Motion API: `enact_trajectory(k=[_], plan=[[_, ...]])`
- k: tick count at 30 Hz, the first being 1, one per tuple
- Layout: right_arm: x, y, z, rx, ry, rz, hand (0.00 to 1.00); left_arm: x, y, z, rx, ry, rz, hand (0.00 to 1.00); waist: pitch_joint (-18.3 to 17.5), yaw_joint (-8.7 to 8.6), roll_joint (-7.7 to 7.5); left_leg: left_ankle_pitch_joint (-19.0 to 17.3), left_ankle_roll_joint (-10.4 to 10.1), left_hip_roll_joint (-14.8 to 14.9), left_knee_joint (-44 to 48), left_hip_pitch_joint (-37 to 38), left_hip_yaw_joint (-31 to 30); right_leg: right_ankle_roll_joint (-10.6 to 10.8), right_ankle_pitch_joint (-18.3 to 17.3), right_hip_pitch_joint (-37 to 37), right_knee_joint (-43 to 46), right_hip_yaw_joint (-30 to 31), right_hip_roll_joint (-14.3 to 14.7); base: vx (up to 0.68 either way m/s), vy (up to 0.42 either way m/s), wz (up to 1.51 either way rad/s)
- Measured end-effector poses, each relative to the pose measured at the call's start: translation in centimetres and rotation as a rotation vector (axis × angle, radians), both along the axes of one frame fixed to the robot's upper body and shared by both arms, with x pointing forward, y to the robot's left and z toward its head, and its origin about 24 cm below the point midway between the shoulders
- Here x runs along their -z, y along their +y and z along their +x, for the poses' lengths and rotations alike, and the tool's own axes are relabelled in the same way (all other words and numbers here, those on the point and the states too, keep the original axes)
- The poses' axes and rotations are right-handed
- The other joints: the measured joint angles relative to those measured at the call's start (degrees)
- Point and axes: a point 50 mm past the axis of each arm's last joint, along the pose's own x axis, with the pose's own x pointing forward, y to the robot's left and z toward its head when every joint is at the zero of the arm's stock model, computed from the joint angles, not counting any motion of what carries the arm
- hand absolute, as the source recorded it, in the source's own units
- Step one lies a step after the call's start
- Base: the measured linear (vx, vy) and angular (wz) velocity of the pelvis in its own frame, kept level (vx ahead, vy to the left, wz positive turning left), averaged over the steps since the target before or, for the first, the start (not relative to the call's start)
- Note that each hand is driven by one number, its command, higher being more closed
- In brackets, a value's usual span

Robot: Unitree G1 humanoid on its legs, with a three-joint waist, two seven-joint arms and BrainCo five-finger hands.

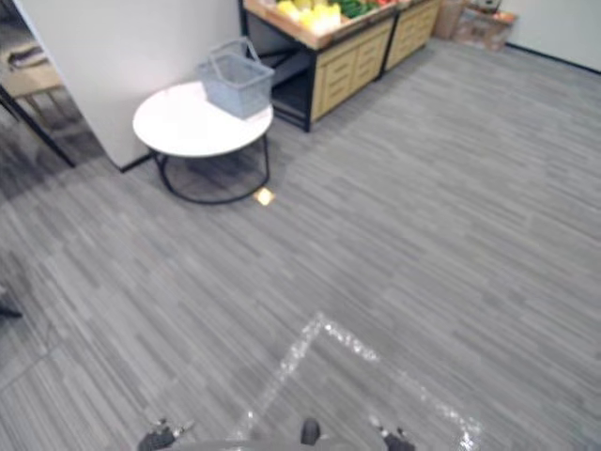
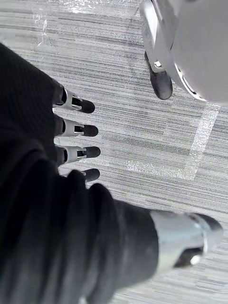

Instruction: Pick vegetable in the basket

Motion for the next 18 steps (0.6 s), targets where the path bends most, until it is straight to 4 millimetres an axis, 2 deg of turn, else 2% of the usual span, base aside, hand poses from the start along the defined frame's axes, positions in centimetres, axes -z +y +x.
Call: enact_trajectory(k=[2,3,4,5,6,7,8,9,11,13,14,16,18], plan=[[-0.2,0.2,1.0,-0.04,-0.025,-0.005,0.0,-0.1,0.5,0.2,-0.036,-0.016,0.004,0.0,0.8,0.02,-0.47,-0.9,-1.4,1.0,6.8,-3.0,1.1,-2.1,-1.6,-1.6,2.8,0.4,-0.6,0.0,-0.073,-0.12],[-0.2,0.3,1.2,-0.048,-0.028,-0.005,0.0,-0.2,0.6,0.3,-0.041,-0.02,0.006,0.0,1.1,0.03,-0.71,-1.1,-1.5,1.4,9.4,-4.1,1.1,-2.1,-2.3,-1.8,3.5,0.4,-0.8,0.0,-0.115,0.02],[-0.2,0.4,1.4,-0.071,-0.033,-0.006,0.0,-0.3,0.8,0.5,-0.052,-0.03,0.012,0.0,1.8,0.07,-1.31,-1.3,-1.5,2.8,16.8,-6.9,1.0,-2.5,-3.8,-1.7,4.7,0.4,-1.3,0.0,-0.121,0.07],[-0.2,0.5,1.4,-0.077,-0.036,-0.008,0.0,-0.3,0.9,0.5,-0.062,-0.036,0.014,0.0,2.2,0.14,-1.35,-1.5,-1.2,3.9,21.4,-8.7,0.9,-2.9,-4.5,-1.6,5.1,0.3,-1.2,0.01,-0.149,0.11],[-0.4,0.3,1.8,-0.081,-0.053,-0.017,0.0,-0.5,1.0,0.7,-0.098,-0.055,0.01,0.0,3.4,0.31,-0.8,-1.2,-0.5,7.2,31.8,-12.4,0.6,-3.7,-5.8,-0.6,6.3,0.1,-0.6,0.02,-0.131,0.11],[-0.6,0.2,2.1,-0.102,-0.069,-0.031,0.0,-0.4,0.8,0.6,-0.156,-0.065,-0.008,0.0,4.3,0.46,-0.34,-0.2,1.5,9.8,40.7,-16.3,-1.2,-4.0,-6.9,0.1,7.8,-0.5,0.3,0.04,-0.103,0.13],[-0.7,0.0,2.1,-0.117,-0.071,-0.039,0.0,-0.4,0.6,0.5,-0.177,-0.067,-0.017,0.0,4.5,0.52,-0.06,-0.5,1.5,10.1,43.7,-18.0,-2.9,-4.1,-7.3,0.3,8.5,-0.8,0.4,0.08,-0.057,0.18],[-0.8,0.0,2.4,-0.146,-0.081,-0.049,0.0,-0.3,0.6,0.4,-0.203,-0.071,-0.024,0.0,4.5,0.66,0.15,-1.6,1.2,9.3,46.9,-20.7,-6.0,-4.8,-9.5,0.5,10.4,-1.0,0.1,0.12,-0.02,0.22],[-1.0,0.1,3.3,-0.179,-0.103,-0.059,0.0,-0.4,0.3,0.7,-0.202,-0.083,-0.029,0.0,4.6,1.29,-0.07,-3.3,1.2,6.8,46.2,-24.1,-8.4,-4.1,-10.6,0.6,11.8,-1.1,-1.1,0.14,0.005,0.15],[-1.4,0.6,4.8,-0.234,-0.14,-0.064,0.0,-0.4,0.2,0.9,-0.199,-0.096,-0.019,0.0,4.8,2.1,-0.22,-3.2,2.0,4.7,36.5,-27.4,-7.5,-3.5,-12.0,1.0,11.4,-1.0,-2.8,0.16,0.059,0.04],[-1.5,0.9,5.2,-0.25,-0.149,-0.064,0.0,-0.4,0.1,1.0,-0.199,-0.098,-0.019,0.0,4.8,2.33,-0.16,-2.6,2.5,4.7,33.2,-28.1,-6.8,-3.1,-12.3,1.2,11.4,-1.0,-3.1,0.22,0.089,0.04],[-1.8,1.7,6.1,-0.294,-0.187,-0.07,0.0,-0.5,-0.1,1.1,-0.216,-0.113,-0.012,0.0,4.8,3.11,0.27,3.3,1.7,4.7,17.0,-29.1,-4.5,-0.8,-13.9,2.8,10.4,-1.1,-3.7,0.29,0.125,0.01],[-2.0,2.0,6.6,-0.319,-0.205,-0.072,0.0,-0.4,-0.5,0.7,-0.225,-0.102,-0.019,0.0,4.5,3.47,1.03,6.3,1.4,4.7,9.8,-29.2,-5.2,0.4,-15.6,3.9,10.4,-0.4,-3.7,0.44,0.273,-0.23]])
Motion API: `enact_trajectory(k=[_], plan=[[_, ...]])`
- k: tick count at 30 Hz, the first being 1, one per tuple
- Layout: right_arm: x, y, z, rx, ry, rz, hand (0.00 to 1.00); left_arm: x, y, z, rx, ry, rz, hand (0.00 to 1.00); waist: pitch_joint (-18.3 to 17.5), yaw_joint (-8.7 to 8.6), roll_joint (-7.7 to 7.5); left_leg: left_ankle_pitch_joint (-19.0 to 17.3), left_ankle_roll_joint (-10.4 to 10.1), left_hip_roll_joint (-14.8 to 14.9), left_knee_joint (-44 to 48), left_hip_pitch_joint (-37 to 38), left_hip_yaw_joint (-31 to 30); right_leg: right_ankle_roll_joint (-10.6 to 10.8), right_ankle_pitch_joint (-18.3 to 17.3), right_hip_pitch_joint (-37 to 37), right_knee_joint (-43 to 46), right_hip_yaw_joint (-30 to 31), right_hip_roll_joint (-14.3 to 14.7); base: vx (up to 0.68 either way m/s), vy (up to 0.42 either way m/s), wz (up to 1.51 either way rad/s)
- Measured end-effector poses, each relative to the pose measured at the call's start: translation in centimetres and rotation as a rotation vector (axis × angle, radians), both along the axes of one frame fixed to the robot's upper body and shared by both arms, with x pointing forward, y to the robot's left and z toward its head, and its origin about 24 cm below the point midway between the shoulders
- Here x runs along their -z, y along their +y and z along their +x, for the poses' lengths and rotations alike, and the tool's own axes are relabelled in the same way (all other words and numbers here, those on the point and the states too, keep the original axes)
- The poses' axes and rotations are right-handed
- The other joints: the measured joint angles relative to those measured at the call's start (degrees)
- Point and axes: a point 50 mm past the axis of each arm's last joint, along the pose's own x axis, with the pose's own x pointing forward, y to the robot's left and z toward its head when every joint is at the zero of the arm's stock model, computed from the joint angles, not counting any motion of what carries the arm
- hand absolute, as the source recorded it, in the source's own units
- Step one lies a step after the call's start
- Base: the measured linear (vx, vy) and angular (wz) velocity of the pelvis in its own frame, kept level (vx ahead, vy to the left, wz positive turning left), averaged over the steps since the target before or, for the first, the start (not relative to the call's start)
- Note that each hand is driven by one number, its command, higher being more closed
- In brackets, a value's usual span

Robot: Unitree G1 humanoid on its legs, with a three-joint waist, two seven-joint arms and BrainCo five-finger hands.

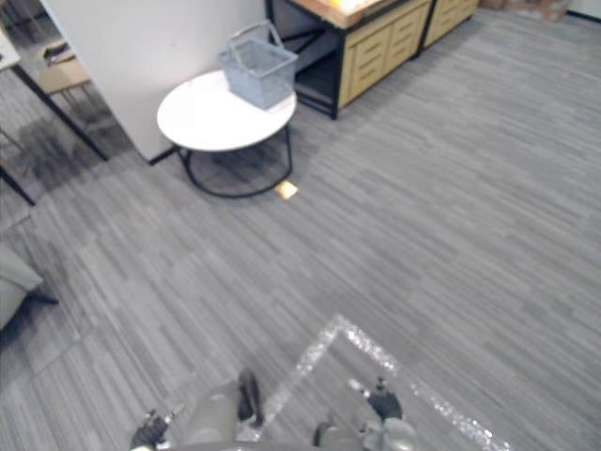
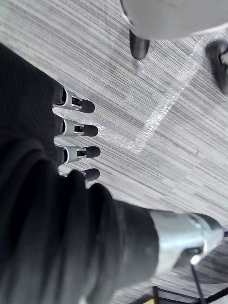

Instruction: Pick vegetable in the basket

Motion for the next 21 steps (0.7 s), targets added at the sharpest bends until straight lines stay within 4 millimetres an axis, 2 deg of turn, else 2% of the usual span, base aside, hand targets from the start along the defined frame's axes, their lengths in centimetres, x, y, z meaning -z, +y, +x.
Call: enact_trajectory(k=[1,2,3,4,5,6,7,8,9,10,11,12,13,15,16,18,19,20,21], plan=[[0.0,0.1,0.1,-0.004,-0.006,0.001,0.0,0.1,-0.1,-0.6,-0.051,0.005,-0.013,0.0,-0.4,0.65,0.54,2.3,0.8,0.0,-2.3,0.2,-1.9,1.4,-2.2,0.9,0.6,1.7,-0.4,0.47,0.312,-0.48],[0.0,0.3,0.1,-0.002,-0.006,0.005,0.0,0.1,0.0,-0.7,-0.064,0.003,-0.014,0.0,-0.6,0.89,-0.02,5.4,1.3,-0.6,-1.1,0.2,-2.2,2.0,-3.3,1.3,0.9,2.4,-1.5,0.64,0.412,-0.67],[0.2,0.7,-0.3,0.003,0.007,0.02,0.0,0.1,0.6,-1.4,-0.073,0.017,0.001,0.0,-2.4,1.62,-2.0,6.2,3.2,-3.4,0.7,0.2,-1.3,2.7,-4.6,1.1,1.9,3.9,-5.0,0.33,0.201,-0.44],[0.4,1.0,-0.6,0.006,0.02,0.03,0.0,0.0,1.1,-1.6,-0.074,0.022,0.015,0.0,-3.5,1.45,-3.61,4.5,3.4,-4.9,0.9,0.1,-0.3,3.0,-4.4,0.5,3.4,4.4,-6.6,0.72,0.336,-0.31],[0.6,1.0,-1.0,0.023,0.035,0.036,0.0,0.0,1.4,-1.4,-0.068,0.021,0.024,0.0,-4.7,0.88,-4.74,3.1,5.3,-7.1,1.5,0.7,0.5,4.0,-3.5,-2.0,8.5,5.7,-8.9,0.63,0.247,0.03],[0.9,0.8,-1.7,0.059,0.058,0.042,0.0,0.0,1.7,-1.4,-0.044,0.035,0.03,0.0,-5.0,0.41,-5.23,2.0,7.1,-8.7,2.1,2.9,0.9,4.3,-1.3,-3.1,14.7,7.3,-10.3,0.74,0.292,0.08],[1.0,0.6,-2.1,0.071,0.072,0.042,0.0,0.0,1.7,-1.5,-0.043,0.042,0.028,0.0,-5.1,0.16,-5.29,1.6,7.7,-9.2,2.0,4.4,1.3,3.9,0.5,-3.9,18.3,8.4,-10.6,0.68,0.307,-0.02],[1.2,0.2,-2.6,0.088,0.088,0.037,0.0,0.1,1.6,-1.7,-0.022,0.046,0.018,0.0,-5.0,-0.26,-5.05,-0.7,7.7,-9.8,1.3,9.0,1.5,4.1,8.2,-7.2,30.1,8.9,-11.2,0.54,0.241,-0.16],[1.2,0.0,-2.7,0.096,0.088,0.036,0.0,0.1,1.6,-1.8,-0.013,0.047,0.014,0.0,-4.9,-0.34,-4.82,-2.1,7.6,-9.8,0.4,11.4,1.7,4.5,12.3,-9.1,35.4,8.8,-11.5,0.62,0.278,-0.28],[1.2,0.0,-2.9,0.101,0.093,0.041,0.0,0.1,1.8,-1.8,0.012,0.05,0.016,0.0,-4.3,-0.66,-4.83,-4.5,7.7,-10.6,-1.4,16.3,1.8,5.2,15.9,-13.2,47.0,8.5,-12.9,0.37,0.156,-0.18],[1.3,0.0,-3.1,0.107,0.094,0.048,0.0,0.0,2.1,-1.8,0.027,0.054,0.017,0.0,-4.2,-1.05,-5.22,-4.8,8.0,-11.2,-1.8,18.2,1.8,5.0,15.5,-15.2,51.9,8.1,-14.0,0.44,0.14,-0.04],[1.1,-0.5,-3.0,0.12,0.084,0.036,0.0,0.0,2.0,-1.5,0.053,0.05,0.011,0.0,-4.0,-2.03,-5.12,-5.7,8.1,-11.5,-3.0,21.9,1.5,2.8,13.9,-18.5,58.8,5.9,-14.6,0.41,0.091,0.11],[1.0,-1.1,-3.0,0.129,0.081,0.023,0.0,0.0,1.6,-0.6,0.08,0.033,0.003,0.0,-3.6,-2.23,-4.39,-6.0,7.9,-11.4,-5.1,26.1,0.9,0.9,11.2,-21.1,61.4,3.1,-14.5,0.4,0.075,0.14],[1.0,-1.5,-3.2,0.144,0.081,0.018,0.0,-0.2,1.2,0.6,0.106,0.003,-0.004,0.0,-3.4,-3.04,-4.03,-6.1,7.8,-11.3,-8.0,30.5,0.5,0.9,7.2,-24.6,59.3,-0.9,-14.2,0.37,0.026,0.23],[1.0,-1.6,-3.2,0.16,0.077,0.019,0.0,-0.2,0.8,1.1,0.108,-0.016,-0.01,0.0,-3.3,-3.72,-3.83,-6.6,7.1,-11.0,-9.0,32.1,0.2,0.1,6.3,-26.2,56.2,-2.8,-14.1,0.4,-0.046,0.33],[0.9,-1.8,-3.2,0.171,0.073,0.018,0.0,-0.4,-0.1,2.4,0.112,-0.051,-0.029,0.0,-3.0,-3.85,-3.36,-9.1,5.3,-9.9,-9.9,34.1,0.3,-0.3,5.8,-28.9,46.4,-6.3,-13.8,0.33,-0.11,0.21],[1.0,-1.9,-3.4,0.176,0.079,0.016,0.0,-0.3,-0.9,2.7,0.103,-0.061,-0.05,0.0,-2.7,-3.74,-3.09,-11.2,4.0,-8.9,-10.0,35.2,0.1,-0.1,6.3,-29.4,34.2,-8.3,-13.2,0.39,-0.214,0.03],[1.0,-1.9,-3.4,0.179,0.078,0.015,0.0,-0.3,-1.1,2.7,0.095,-0.064,-0.056,0.0,-2.6,-3.74,-2.92,-11.9,3.2,-8.3,-9.9,36.0,0.1,0.3,6.7,-29.7,29.8,-8.7,-12.8,0.43,-0.248,-0.02],[0.9,-2.1,-3.3,0.181,0.073,0.009,0.0,-0.3,-1.2,2.9,0.087,-0.068,-0.057,0.0,-2.0,-3.86,-2.16,-13.6,1.5,-6.7,-9.6,37.2,0.0,1.4,8.1,-29.9,21.2,-8.1,-11.4,0.4,-0.233,0.0]])
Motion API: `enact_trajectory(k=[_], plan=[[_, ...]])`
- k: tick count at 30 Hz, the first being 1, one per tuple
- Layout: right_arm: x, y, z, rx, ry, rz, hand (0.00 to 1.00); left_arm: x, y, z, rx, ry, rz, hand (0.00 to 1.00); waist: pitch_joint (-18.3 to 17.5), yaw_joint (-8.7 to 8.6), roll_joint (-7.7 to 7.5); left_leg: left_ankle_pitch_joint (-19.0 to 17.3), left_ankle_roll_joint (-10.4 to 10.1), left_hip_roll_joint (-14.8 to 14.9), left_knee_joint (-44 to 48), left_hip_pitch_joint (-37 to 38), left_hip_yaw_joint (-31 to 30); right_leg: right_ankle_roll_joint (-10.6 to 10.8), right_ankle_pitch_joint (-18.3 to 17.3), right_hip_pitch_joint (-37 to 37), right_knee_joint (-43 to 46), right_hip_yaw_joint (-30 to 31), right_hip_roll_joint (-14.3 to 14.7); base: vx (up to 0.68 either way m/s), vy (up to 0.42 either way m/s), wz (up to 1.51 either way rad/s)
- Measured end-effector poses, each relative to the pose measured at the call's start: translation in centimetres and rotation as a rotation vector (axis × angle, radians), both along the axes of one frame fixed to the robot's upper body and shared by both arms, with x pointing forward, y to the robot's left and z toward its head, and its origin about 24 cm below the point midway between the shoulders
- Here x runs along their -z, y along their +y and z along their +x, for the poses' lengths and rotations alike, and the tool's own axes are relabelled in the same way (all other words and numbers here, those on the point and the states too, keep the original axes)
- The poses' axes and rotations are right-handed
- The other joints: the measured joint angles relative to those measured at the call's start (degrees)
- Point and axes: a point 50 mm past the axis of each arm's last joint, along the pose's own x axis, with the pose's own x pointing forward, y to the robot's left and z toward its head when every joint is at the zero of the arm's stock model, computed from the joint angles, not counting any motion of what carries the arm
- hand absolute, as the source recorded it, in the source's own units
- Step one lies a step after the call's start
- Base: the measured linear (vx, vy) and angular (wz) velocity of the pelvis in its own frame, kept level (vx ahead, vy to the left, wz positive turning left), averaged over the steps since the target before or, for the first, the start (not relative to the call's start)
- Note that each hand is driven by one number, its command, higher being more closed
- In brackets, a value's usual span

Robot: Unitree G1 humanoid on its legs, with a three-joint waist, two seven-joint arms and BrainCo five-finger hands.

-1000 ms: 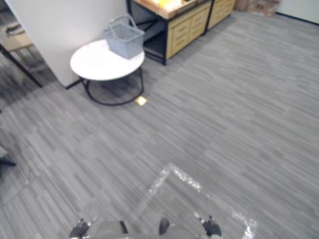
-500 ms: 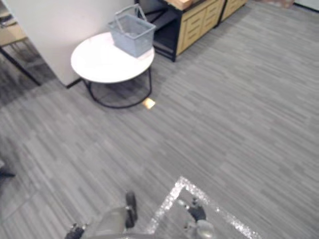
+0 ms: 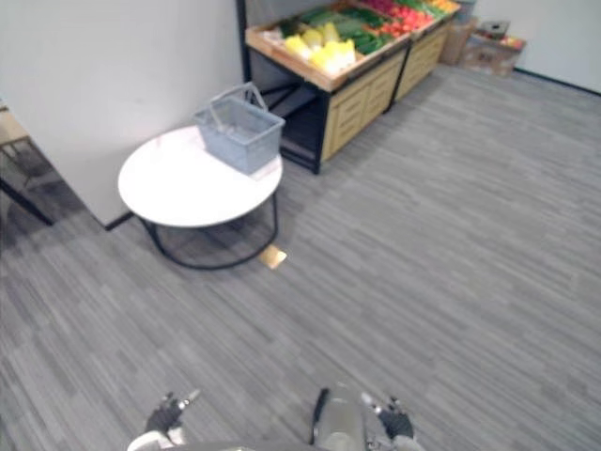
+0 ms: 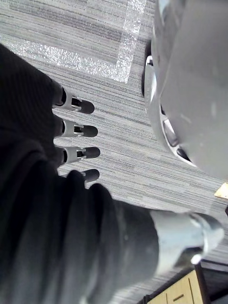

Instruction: Pick vegetable in the basket

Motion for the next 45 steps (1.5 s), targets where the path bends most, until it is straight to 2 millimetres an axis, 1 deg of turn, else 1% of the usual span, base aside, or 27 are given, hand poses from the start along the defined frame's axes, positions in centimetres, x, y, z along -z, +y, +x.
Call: enact_trajectory(k=[1,2,3,4,7,11,13,15,18,20,22,23,24,25,26,27,28,30,31,32,34,36,38,40,41,43,45], plan=[[0.0,-0.1,0.0,0.0,0.001,-0.003,0.0,0.0,-0.1,0.2,-0.002,-0.005,-0.001,0.0,0.1,-0.08,0.38,-1.0,-0.8,1.0,0.4,0.1,-0.2,0.3,1.7,0.0,-4.5,1.0,0.9,0.54,-0.319,0.22],[0.0,-0.1,-0.3,0.003,0.005,-0.004,0.0,-0.2,-0.2,0.9,-0.008,-0.024,-0.004,0.0,0.3,-0.27,0.82,-2.9,-2.1,2.6,1.0,0.6,-1.6,1.2,7.2,0.1,-10.7,2.9,1.7,0.57,-0.331,0.33],[0.0,-0.3,-0.5,0.007,0.008,-0.007,0.0,-0.3,-0.3,1.2,-0.015,-0.033,-0.006,0.0,0.5,-0.53,1.33,-3.7,-1.4,3.9,0.6,2.0,-2.4,0.4,11.6,0.8,-9.9,2.8,3.2,0.82,-0.454,0.21],[-0.4,-0.9,0.4,0.008,-0.019,-0.027,0.0,-0.3,-1.4,1.8,-0.018,-0.052,-0.036,0.0,1.1,0.09,3.02,0.0,-1.4,5.5,1.4,2.7,-3.3,-1.9,5.8,-1.2,-3.3,2.4,4.5,0.6,-0.347,-0.01],[-0.6,-1.0,0.8,0.004,-0.038,-0.032,0.0,-0.1,-2.6,1.5,-0.05,-0.048,-0.074,0.0,1.1,0.05,3.46,6.1,-3.3,7.5,7.0,2.9,-5.9,-3.9,0.0,0.5,2.3,1.6,5.3,0.53,-0.328,-0.05],[-0.8,-0.6,1.1,-0.02,-0.057,-0.034,0.0,-0.4,-2.3,2.1,-0.079,-0.079,-0.069,0.0,1.1,0.0,3.81,23.6,-5.0,12.3,37.7,-11.0,-13.6,-5.0,-4.1,10.5,-3.4,-1.2,7.8,0.55,-0.25,0.15],[-0.9,0.1,2.0,-0.041,-0.081,-0.023,0.0,-0.6,-1.6,2.1,-0.126,-0.092,-0.062,0.0,1.7,0.66,3.26,21.1,-5.2,14.9,56.8,-19.6,-11.2,-5.6,-5.5,17.9,-6.9,-0.2,9.2,0.49,-0.126,-0.25],[-0.9,0.9,2.5,-0.073,-0.087,-0.013,0.0,-0.7,-1.2,2.2,-0.138,-0.105,-0.054,0.0,1.8,1.36,3.19,16.0,-4.2,14.5,61.4,-23.7,-7.7,-5.4,-6.8,23.6,-10.4,1.3,9.3,0.39,-0.036,-0.36],[-0.9,1.9,3.1,-0.088,-0.097,0.004,0.0,-0.9,-0.7,2.2,-0.146,-0.12,-0.038,0.0,1.8,2.82,3.24,8.1,-2.2,13.2,55.0,-31.5,-2.1,-4.2,-7.4,29.7,-15.0,3.2,8.5,0.38,0.072,-0.35],[-0.9,2.1,3.1,-0.087,-0.094,0.003,0.0,-0.9,-0.6,2.1,-0.138,-0.121,-0.025,0.0,1.8,3.41,2.83,7.5,-1.4,10.8,41.7,-33.1,2.1,-2.1,-8.3,32.3,-16.5,3.6,6.5,0.37,0.15,-0.23],[-0.9,2.1,3.0,-0.121,-0.087,-0.007,0.0,-0.8,-0.6,1.3,-0.146,-0.103,-0.012,0.0,1.6,3.42,3.08,11.3,-0.7,6.5,16.8,-32.3,4.5,0.9,-10.5,36.3,-18.3,3.9,4.6,0.49,0.302,-0.11],[-0.9,2.3,3.1,-0.138,-0.088,-0.007,0.0,-0.6,-0.6,0.9,-0.15,-0.091,-0.012,0.0,1.4,3.48,3.42,12.5,-0.7,6.4,12.3,-32.2,4.7,1.5,-11.2,37.0,-18.7,4.2,4.6,0.58,0.391,-0.31],[-0.8,2.8,3.1,-0.166,-0.085,-0.001,0.0,-0.3,-0.4,-0.3,-0.18,-0.064,-0.013,0.0,0.4,4.07,2.98,18.9,2.1,5.5,12.3,-32.2,5.1,1.5,-12.6,38.4,-19.5,5.8,4.0,0.41,0.253,-0.23],[-0.7,3.4,3.1,-0.174,-0.086,0.013,0.0,-0.4,0.0,-0.4,-0.186,-0.064,0.0,0.0,-0.4,4.05,1.65,18.2,3.5,4.5,13.1,-32.6,5.7,0.5,-12.9,38.5,-20.0,6.5,3.1,0.54,0.268,-0.11],[-0.8,4.4,3.6,-0.198,-0.098,0.033,0.0,-0.5,0.6,-0.1,-0.176,-0.069,0.017,0.0,-1.3,4.07,-0.29,15.3,4.9,3.1,15.5,-34.0,6.4,-0.3,-9.9,37.8,-20.0,9.3,1.8,0.54,0.24,0.11],[-0.8,4.6,3.8,-0.2,-0.104,0.037,0.0,-0.5,0.7,-0.1,-0.174,-0.063,0.017,0.0,-1.3,4.15,-0.36,14.5,5.2,3.1,16.6,-34.1,6.5,-0.1,-8.1,37.8,-19.9,10.5,1.6,0.63,0.314,0.15],[-0.9,4.7,3.9,-0.204,-0.106,0.04,0.0,-0.5,0.8,-0.2,-0.171,-0.058,0.021,0.0,-2.0,4.45,-1.03,13.3,7.5,2.2,17.8,-33.2,7.1,0.6,-4.5,38.1,-19.0,13.6,0.8,0.61,0.323,0.17],[-0.8,4.5,3.7,-0.205,-0.099,0.036,0.0,-0.3,1.0,-0.6,-0.154,-0.038,0.029,0.0,-3.7,4.4,-2.08,12.6,8.4,0.4,16.7,-31.6,7.6,1.1,-1.0,37.4,-16.4,15.3,-0.1,0.48,0.245,0.14],[-0.8,4.1,3.6,-0.211,-0.094,0.022,0.0,-0.2,1.2,-0.9,-0.144,-0.02,0.036,0.0,-4.5,4.49,-2.29,11.6,7.7,-0.9,14.3,-29.1,7.2,3.2,1.3,34.9,-9.9,16.7,-0.3,0.42,0.208,0.12],[-0.7,3.7,3.5,-0.214,-0.088,0.012,0.0,-0.1,1.0,-1.0,-0.125,-0.009,0.034,0.0,-4.4,3.95,-2.5,10.1,6.9,-1.9,11.1,-25.3,6.2,7.9,4.5,31.0,1.4,17.7,-0.6,0.4,0.203,0.14],[-0.4,3.5,2.6,-0.215,-0.058,0.016,0.0,-0.1,1.5,-1.2,-0.067,0.015,0.056,0.0,-4.0,3.3,-2.75,8.2,6.4,-3.1,8.7,-19.5,5.8,13.3,11.9,24.3,19.8,20.3,-0.7,0.31,0.126,0.12],[-0.2,3.2,1.7,-0.232,-0.035,0.012,0.0,0.1,1.3,-1.4,-0.012,0.042,0.06,0.0,-3.9,2.25,-2.67,6.9,6.4,-3.4,7.9,-14.4,4.6,12.2,10.9,18.4,34.4,17.4,-1.2,0.32,0.062,0.22],[-0.2,2.8,1.5,-0.231,-0.036,0.007,0.0,0.2,1.0,-1.3,0.019,0.047,0.057,0.0,-3.7,1.29,-2.46,6.7,6.3,-4.0,5.3,-9.6,3.2,7.9,4.5,12.5,39.5,12.2,-2.1,0.4,0.031,0.42],[-0.4,2.2,1.9,-0.217,-0.048,-0.007,0.0,0.1,0.5,-0.9,0.025,0.036,0.047,0.0,-3.1,0.6,-1.54,6.7,6.3,-3.3,4.7,-6.7,0.0,2.4,-1.7,10.1,32.7,6.5,-2.4,0.33,-0.062,0.65],[-0.5,2.1,2.1,-0.218,-0.051,-0.011,0.0,0.1,0.3,-0.9,0.026,0.033,0.042,0.0,-3.0,0.29,-1.19,6.7,6.3,-3.0,4.7,-6.3,-0.9,1.5,-2.9,10.2,28.3,5.2,-2.4,0.26,-0.141,0.86],[-0.7,2.1,2.2,-0.215,-0.067,-0.013,0.0,-0.1,-0.1,-0.1,0.038,-0.005,0.041,0.0,-2.8,0.25,-0.57,6.4,5.8,-2.4,4.2,-6.0,-4.6,1.4,-3.0,11.3,8.9,4.9,-1.9,0.24,-0.191,0.99],[-0.7,2.3,2.4,-0.216,-0.074,-0.009,0.0,-0.5,-0.4,0.8,0.049,-0.052,0.049,0.0,-2.4,0.51,-1.25,5.9,2.4,-2.5,3.4,-6.3,-8.2,2.7,-0.7,12.3,-8.2,12.3,-1.9,0.28,-0.366,1.06]])
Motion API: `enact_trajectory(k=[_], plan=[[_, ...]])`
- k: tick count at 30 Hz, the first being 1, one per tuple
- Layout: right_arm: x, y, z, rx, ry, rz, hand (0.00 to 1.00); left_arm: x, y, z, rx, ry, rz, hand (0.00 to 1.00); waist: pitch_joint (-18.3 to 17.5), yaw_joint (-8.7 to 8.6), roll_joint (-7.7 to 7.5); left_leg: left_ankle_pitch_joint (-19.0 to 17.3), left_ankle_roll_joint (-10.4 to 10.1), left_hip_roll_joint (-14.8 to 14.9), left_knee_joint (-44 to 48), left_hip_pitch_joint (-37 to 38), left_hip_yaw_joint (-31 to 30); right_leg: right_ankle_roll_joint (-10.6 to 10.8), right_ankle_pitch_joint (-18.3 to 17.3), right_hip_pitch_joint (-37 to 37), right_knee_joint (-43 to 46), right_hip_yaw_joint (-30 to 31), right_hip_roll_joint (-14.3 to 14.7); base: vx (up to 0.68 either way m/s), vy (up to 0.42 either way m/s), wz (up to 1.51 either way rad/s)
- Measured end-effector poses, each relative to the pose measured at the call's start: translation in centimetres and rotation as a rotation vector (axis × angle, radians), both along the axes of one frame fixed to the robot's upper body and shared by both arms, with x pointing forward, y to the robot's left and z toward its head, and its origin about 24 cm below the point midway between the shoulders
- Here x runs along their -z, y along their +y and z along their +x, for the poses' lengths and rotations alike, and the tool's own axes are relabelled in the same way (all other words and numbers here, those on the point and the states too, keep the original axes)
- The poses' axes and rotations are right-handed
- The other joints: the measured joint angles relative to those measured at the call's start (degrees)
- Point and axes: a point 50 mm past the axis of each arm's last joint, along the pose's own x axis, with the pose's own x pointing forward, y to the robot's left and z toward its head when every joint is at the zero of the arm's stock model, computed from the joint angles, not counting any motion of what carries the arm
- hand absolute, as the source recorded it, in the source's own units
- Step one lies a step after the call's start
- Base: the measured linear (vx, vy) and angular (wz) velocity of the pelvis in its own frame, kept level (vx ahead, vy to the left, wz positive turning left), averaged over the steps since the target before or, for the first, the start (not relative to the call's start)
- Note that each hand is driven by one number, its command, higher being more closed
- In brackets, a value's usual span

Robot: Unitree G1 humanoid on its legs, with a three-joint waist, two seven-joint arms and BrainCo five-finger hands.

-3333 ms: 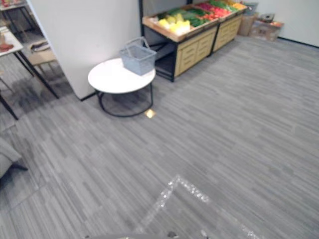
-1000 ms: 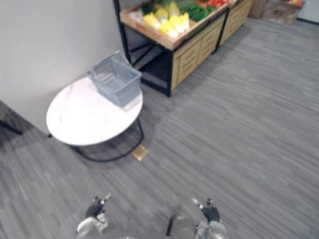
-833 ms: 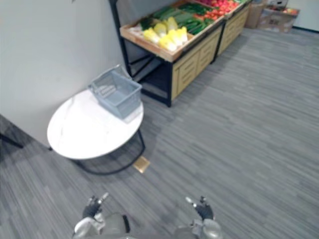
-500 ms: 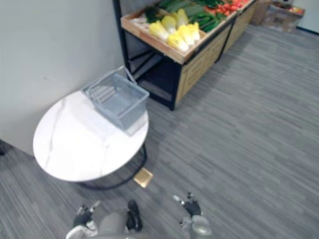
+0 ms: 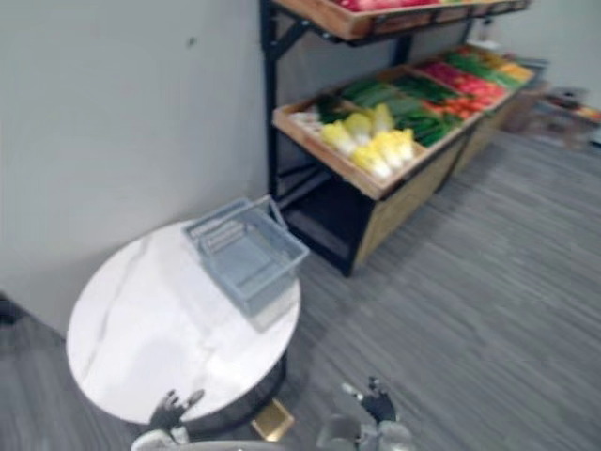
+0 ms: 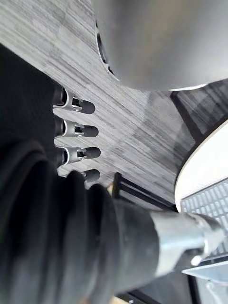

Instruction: Pick vegetable in the basket

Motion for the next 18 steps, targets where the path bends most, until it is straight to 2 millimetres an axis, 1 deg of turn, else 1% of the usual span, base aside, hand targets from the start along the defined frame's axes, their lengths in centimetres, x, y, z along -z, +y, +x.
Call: enact_trajectory(k=[1,2,3,4,5,6,7,9,10,11,14,17,18], plan=[[0.1,0.3,-0.1,0.001,0.002,0.008,0.0,-0.2,0.2,0.1,-0.014,-0.023,0.008,0.0,0.2,0.81,-0.52,-0.9,-1.8,0.2,0.3,-0.1,-2.4,0.8,3.3,0.5,-4.5,4.5,0.0,0.24,-0.408,0.9],[0.1,0.4,-0.2,0.002,0.006,0.011,0.0,-0.2,0.2,0.1,-0.025,-0.029,0.004,0.0,0.2,1.18,-0.76,-1.6,-2.8,0.9,0.8,0.1,-3.4,3.0,5.5,1.1,-4.2,4.7,0.4,0.22,-0.45,0.7],[0.0,0.1,-0.2,0.003,0.001,0.002,0.0,-0.2,-0.5,0.0,-0.039,-0.03,-0.017,0.0,0.4,1.54,1.16,-2.2,-4.4,3.2,0.9,0.0,-5.3,2.9,3.9,1.4,-2.3,3.1,2.7,0.18,-0.364,0.57],[0.0,-0.1,-0.2,0.003,-0.001,-0.003,0.0,-0.2,-1.0,0.0,-0.04,-0.036,-0.03,0.0,0.4,1.63,2.27,-2.1,-5.2,4.2,1.0,-0.4,-6.1,2.7,2.9,1.4,-1.5,1.8,3.5,0.26,-0.474,0.89],[-0.4,-0.5,0.4,-0.001,-0.023,-0.019,0.0,-0.4,-2.1,0.5,-0.029,-0.064,-0.05,0.0,0.6,1.34,3.61,-1.0,-5.9,6.1,0.4,-1.2,-8.5,1.6,0.4,1.2,0.6,-1.9,4.2,0.2,-0.349,0.82],[-0.4,-0.6,0.4,-0.004,-0.025,-0.022,0.0,-0.5,-2.4,0.6,-0.03,-0.074,-0.057,0.0,0.5,1.34,3.72,0.1,-6.2,6.7,-0.1,-1.4,-9.1,1.1,-0.4,1.2,1.2,-3.1,4.4,0.22,-0.398,1.13],[-0.4,-0.7,0.4,-0.005,-0.028,-0.025,0.0,-0.6,-2.6,0.7,-0.027,-0.086,-0.061,0.0,0.5,1.4,3.75,2.2,-7.6,8.5,-1.2,-1.9,-10.1,-0.1,-1.5,2.0,1.2,-6.1,5.4,0.18,-0.296,0.82],[-0.5,-0.6,0.6,-0.017,-0.034,-0.03,0.0,-0.8,-2.4,0.7,-0.034,-0.1,-0.057,0.0,0.3,1.59,3.81,3.2,-8.0,9.9,-0.6,-3.1,-11.0,-0.9,-2.2,3.1,0.4,-8.3,6.5,0.16,-0.271,0.65],[-0.6,-0.5,0.7,-0.028,-0.04,-0.036,0.0,-0.9,-2.3,0.7,-0.04,-0.11,-0.053,0.0,0.3,1.53,3.82,3.6,-7.9,10.5,1.6,-4.8,-12.1,-1.3,-2.4,4.6,-0.9,-10.3,7.1,0.14,-0.223,0.7],[-0.6,-0.6,0.6,-0.031,-0.039,-0.049,0.0,-1.1,-2.1,0.9,-0.039,-0.124,-0.048,0.0,0.3,1.39,3.47,4.5,-7.7,10.6,3.7,-6.2,-12.5,-1.4,-2.4,6.2,-2.2,-12.2,7.0,0.15,-0.198,0.77],[-0.9,-0.9,0.5,-0.021,-0.056,-0.073,0.0,-1.3,-2.3,1.1,-0.039,-0.143,-0.055,0.0,0.4,1.25,3.13,6.4,-7.5,10.7,5.6,-8.2,-11.5,-1.7,-2.0,9.2,-3.9,-16.1,6.7,0.14,-0.122,0.77],[-2.2,-1.1,1.8,-0.045,-0.14,-0.132,0.0,-1.6,-2.4,1.4,-0.003,-0.159,-0.045,0.0,0.3,1.2,2.78,10.6,-7.3,10.1,2.6,-8.9,-5.9,-2.1,-1.8,10.0,-4.8,-17.8,5.6,0.12,-0.061,0.64],[-3.3,-1.3,2.9,-0.071,-0.206,-0.165,0.0,-1.7,-2.5,1.5,0.008,-0.167,-0.041,0.0,0.3,1.2,2.8,12.4,-7.4,9.8,0.4,-8.9,-4.6,-2.2,-1.7,10.0,-5.3,-18.3,5.4,0.06,-0.021,0.53]])
